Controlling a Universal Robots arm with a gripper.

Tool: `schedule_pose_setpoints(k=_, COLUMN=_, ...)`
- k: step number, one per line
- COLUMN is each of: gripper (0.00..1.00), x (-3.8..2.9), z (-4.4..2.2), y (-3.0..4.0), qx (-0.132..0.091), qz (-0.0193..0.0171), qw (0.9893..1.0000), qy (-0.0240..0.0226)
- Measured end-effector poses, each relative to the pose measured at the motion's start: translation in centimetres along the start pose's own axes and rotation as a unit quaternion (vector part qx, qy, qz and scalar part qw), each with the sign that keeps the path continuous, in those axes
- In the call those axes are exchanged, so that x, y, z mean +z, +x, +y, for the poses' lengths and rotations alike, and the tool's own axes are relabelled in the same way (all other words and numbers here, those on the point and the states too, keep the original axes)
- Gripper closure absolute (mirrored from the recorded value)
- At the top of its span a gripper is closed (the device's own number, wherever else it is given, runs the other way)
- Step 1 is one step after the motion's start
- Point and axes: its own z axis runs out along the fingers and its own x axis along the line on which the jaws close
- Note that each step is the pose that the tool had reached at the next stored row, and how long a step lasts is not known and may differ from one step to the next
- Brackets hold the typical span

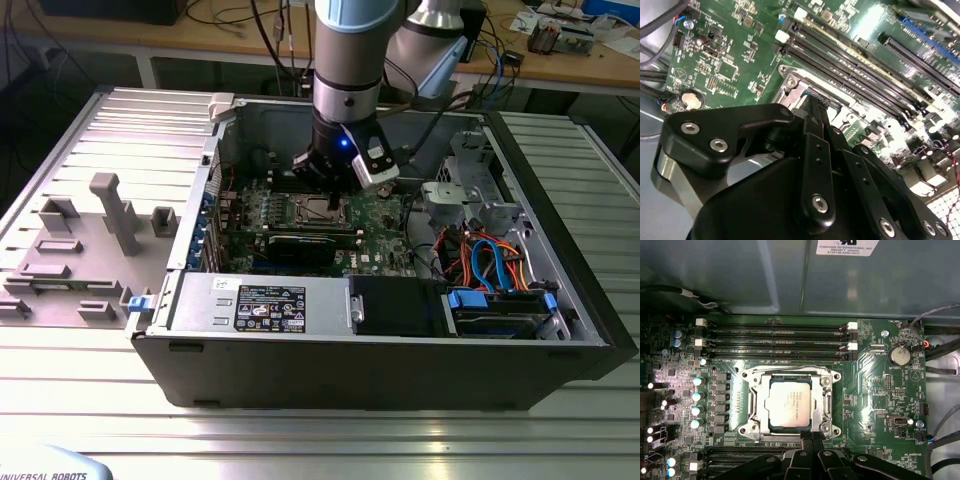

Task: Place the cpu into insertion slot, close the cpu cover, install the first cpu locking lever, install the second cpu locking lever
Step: 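Install the second cpu locking lever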

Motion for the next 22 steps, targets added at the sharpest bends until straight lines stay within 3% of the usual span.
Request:
schedule_pose_setpoints(k=1, gripper=0.89, x=0.01, z=-0.11, y=0.00, qx=0.000, qz=0.0025, qw=1.0000, qy=-0.0001)
schedule_pose_setpoints(k=3, gripper=0.89, x=0.03, z=-0.57, y=0.01, qx=0.001, qz=0.0059, qw=1.0000, qy=-0.0051)
schedule_pose_setpoints(k=6, gripper=0.89, x=0.05, z=-0.91, y=0.01, qx=0.001, qz=0.0074, qw=0.9999, qy=-0.0091)
schedule_pose_setpoints(k=10, gripper=0.89, x=0.27, z=-1.24, y=0.05, qx=-0.005, qz=0.0105, qw=0.9999, qy=-0.0098)
schedule_pose_setpoints(k=15, gripper=0.89, x=0.36, z=-1.59, y=0.21, qx=-0.008, qz=0.0118, qw=0.9998, qy=-0.0116)
schedule_pose_setpoints(k=20, gripper=0.89, x=0.67, z=-1.60, y=2.00, qx=-0.008, qz=0.0123, qw=0.9998, qy=-0.0135)
schedule_pose_setpoints(k=22, gripper=0.89, x=0.84, z=-1.64, y=2.27, qx=-0.008, qz=0.0127, qw=0.9998, qy=-0.0156)
